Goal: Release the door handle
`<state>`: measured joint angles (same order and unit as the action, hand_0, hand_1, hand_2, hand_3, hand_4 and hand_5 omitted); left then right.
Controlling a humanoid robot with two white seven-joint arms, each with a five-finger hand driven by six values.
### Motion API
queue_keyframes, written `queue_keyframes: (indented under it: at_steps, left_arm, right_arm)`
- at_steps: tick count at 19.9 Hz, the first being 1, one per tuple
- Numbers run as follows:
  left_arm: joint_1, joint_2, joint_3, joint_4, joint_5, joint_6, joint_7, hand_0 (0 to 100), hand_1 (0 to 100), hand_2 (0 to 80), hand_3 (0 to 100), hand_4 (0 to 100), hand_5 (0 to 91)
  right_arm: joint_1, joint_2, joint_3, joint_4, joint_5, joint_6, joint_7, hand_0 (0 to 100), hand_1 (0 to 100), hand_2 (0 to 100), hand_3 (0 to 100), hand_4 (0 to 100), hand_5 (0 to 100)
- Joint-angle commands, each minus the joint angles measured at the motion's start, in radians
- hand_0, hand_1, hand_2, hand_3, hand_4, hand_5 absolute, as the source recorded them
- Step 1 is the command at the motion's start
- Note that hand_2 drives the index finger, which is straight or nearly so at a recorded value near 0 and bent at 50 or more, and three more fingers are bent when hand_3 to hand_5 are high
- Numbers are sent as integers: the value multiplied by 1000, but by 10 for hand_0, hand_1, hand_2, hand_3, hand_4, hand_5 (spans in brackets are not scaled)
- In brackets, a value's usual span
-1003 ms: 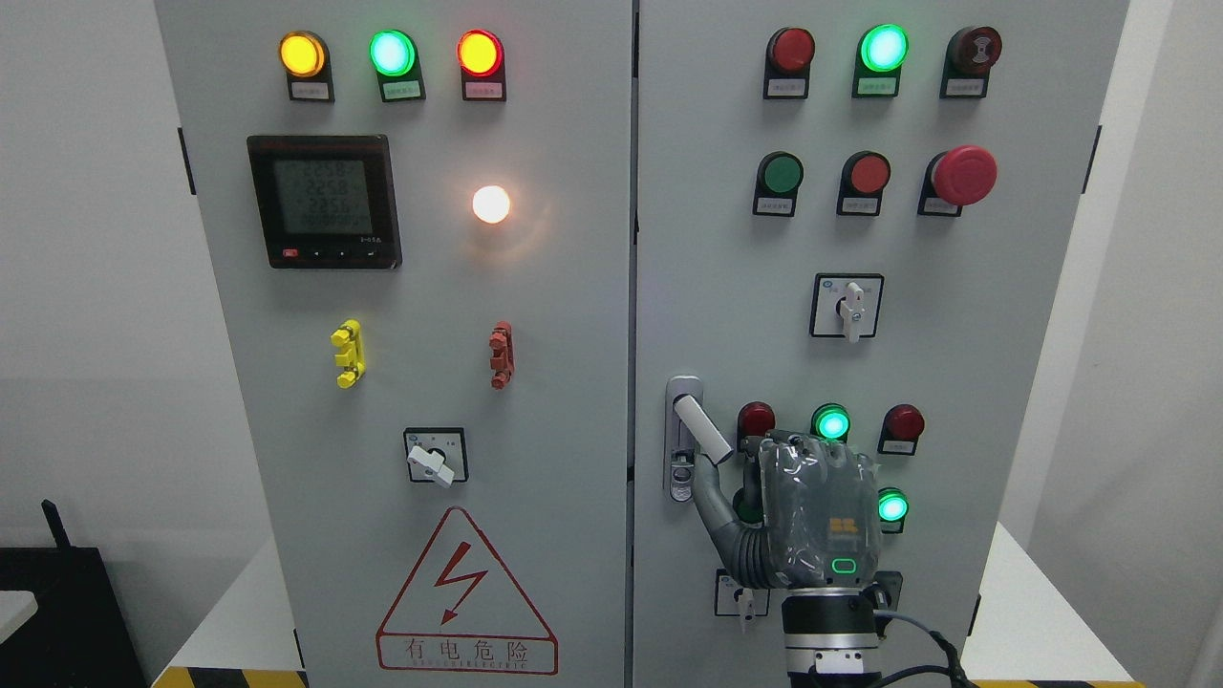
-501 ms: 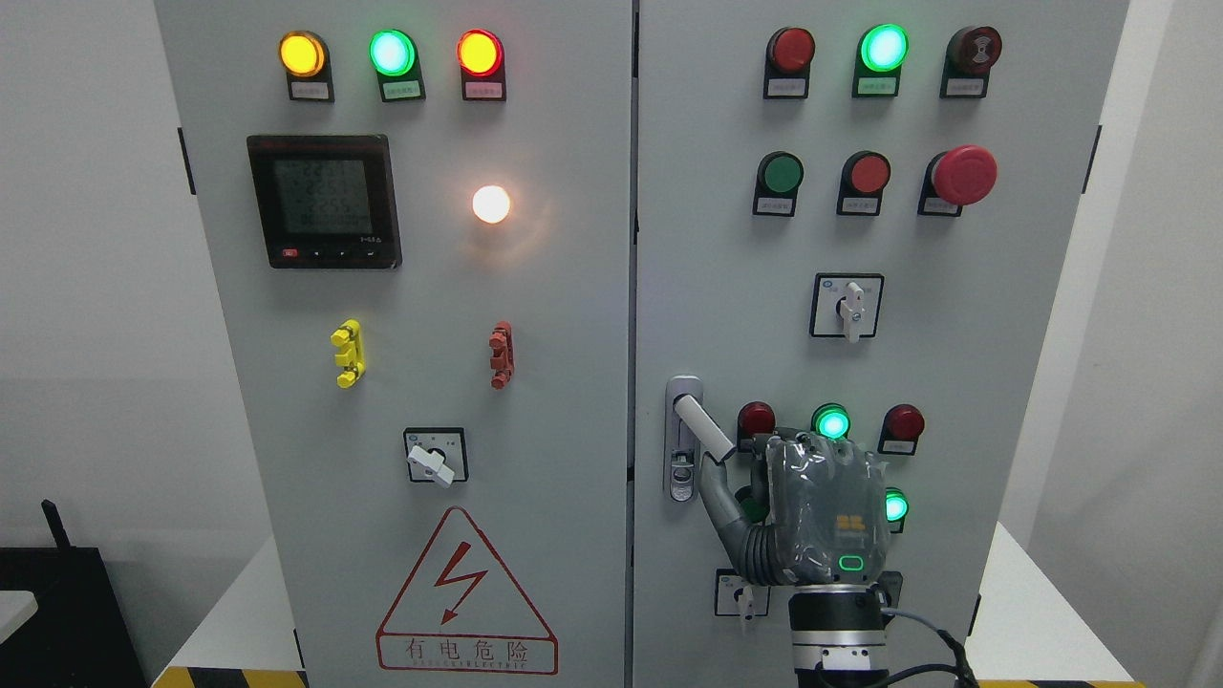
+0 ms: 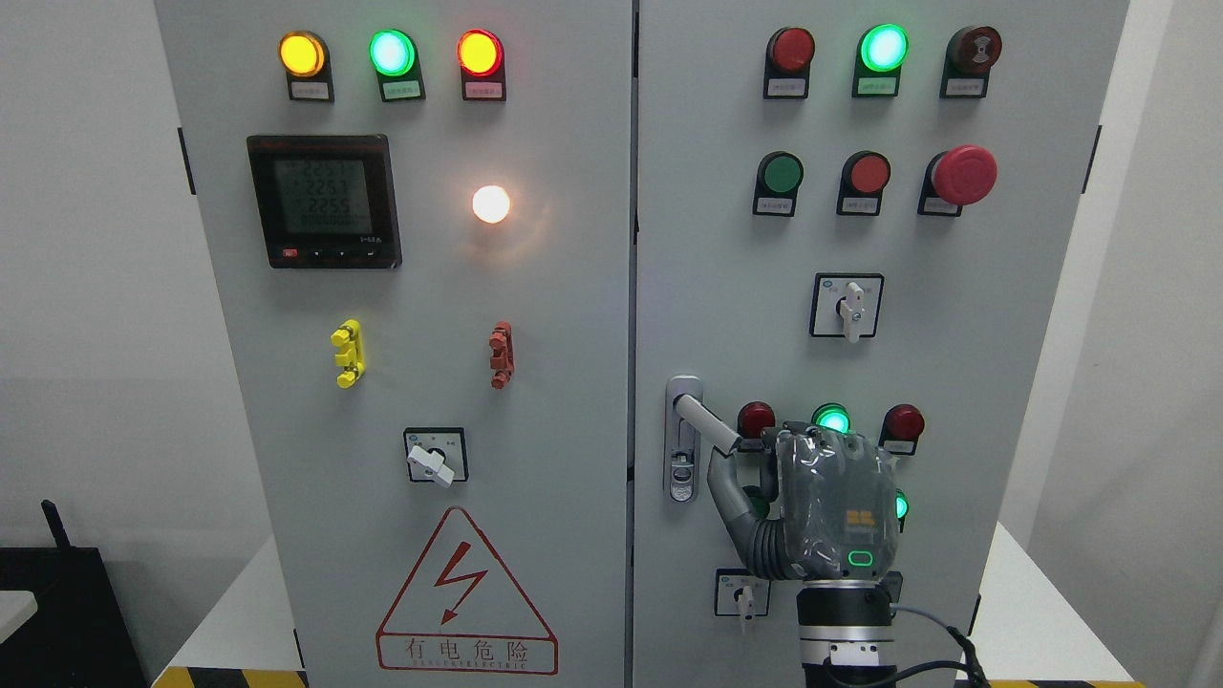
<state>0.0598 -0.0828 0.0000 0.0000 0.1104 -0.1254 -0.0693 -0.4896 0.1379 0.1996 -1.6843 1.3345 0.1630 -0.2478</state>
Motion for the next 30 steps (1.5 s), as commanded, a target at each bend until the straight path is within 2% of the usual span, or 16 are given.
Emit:
queue_keyframes:
  at_steps: [1, 21, 26, 30]
  left_arm:
    - [0, 0, -12, -15, 0, 0, 0, 120, 389, 0, 0, 0, 0]
    - [0, 0, -12, -15, 0, 0, 0, 120, 389, 0, 0, 0, 0]
    - [0, 0, -12, -15, 0, 0, 0, 120, 389, 0, 0, 0, 0]
    - [0, 0, -12, -15, 0, 0, 0, 120, 389, 0, 0, 0, 0]
  right_arm:
    - [-4, -3, -14, -5, 0, -2, 1, 542, 420, 1000, 1000, 1000, 980]
    - [-24, -1, -23, -2, -1, -5, 2, 552, 411, 1000, 1000, 1000, 980]
    - [23, -1, -16, -8, -6, -19, -11, 558, 407, 1000, 1000, 1000, 980]
    - [112, -4, -29, -75, -6, -99, -45, 601, 425, 1000, 1000, 1000, 978]
